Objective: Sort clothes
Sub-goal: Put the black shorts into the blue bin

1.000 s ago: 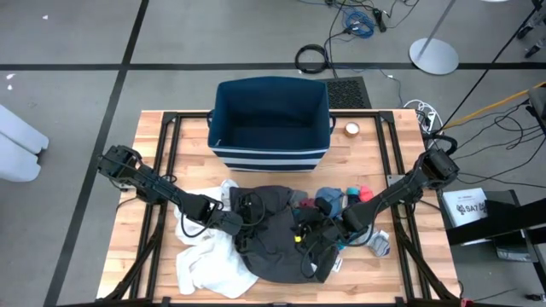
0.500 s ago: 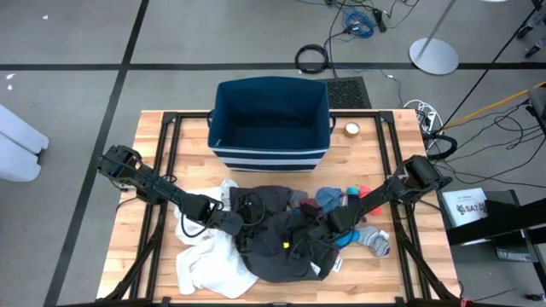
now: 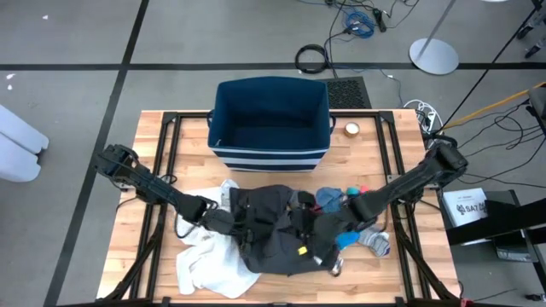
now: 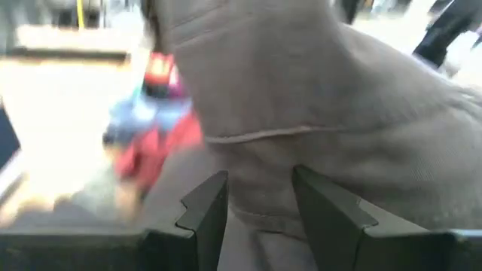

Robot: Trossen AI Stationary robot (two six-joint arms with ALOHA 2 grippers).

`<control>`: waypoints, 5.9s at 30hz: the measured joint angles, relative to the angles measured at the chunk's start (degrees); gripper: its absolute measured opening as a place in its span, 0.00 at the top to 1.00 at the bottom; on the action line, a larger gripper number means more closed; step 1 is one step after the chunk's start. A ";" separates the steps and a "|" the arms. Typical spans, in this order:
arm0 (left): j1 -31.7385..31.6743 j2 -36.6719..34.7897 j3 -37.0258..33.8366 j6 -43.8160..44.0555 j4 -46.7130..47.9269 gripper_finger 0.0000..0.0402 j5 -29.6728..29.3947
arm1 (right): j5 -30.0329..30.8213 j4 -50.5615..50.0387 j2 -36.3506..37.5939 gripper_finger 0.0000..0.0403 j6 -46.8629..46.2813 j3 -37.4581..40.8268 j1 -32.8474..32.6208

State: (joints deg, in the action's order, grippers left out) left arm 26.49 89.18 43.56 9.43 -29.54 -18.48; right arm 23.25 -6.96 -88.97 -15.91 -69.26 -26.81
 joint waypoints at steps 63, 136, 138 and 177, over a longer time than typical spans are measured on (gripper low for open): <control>6.52 -19.82 0.01 -15.85 16.47 0.59 -24.31 | 8.44 -14.31 12.87 0.99 28.57 -37.93 -2.80; -5.49 -12.47 -0.06 13.75 13.17 0.98 25.02 | -6.88 36.07 -6.24 0.91 3.74 15.38 1.00; -6.04 -12.16 -0.06 13.76 13.08 0.98 25.86 | -7.18 35.56 -6.45 0.89 4.63 15.38 0.96; -6.67 -12.12 -0.12 10.69 10.62 0.96 23.28 | 1.16 25.55 -25.00 0.76 14.77 -4.54 2.43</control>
State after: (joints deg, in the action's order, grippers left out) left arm 19.81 77.06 43.44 20.12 -18.92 4.80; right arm 24.41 18.58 -113.96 -1.13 -73.80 -24.38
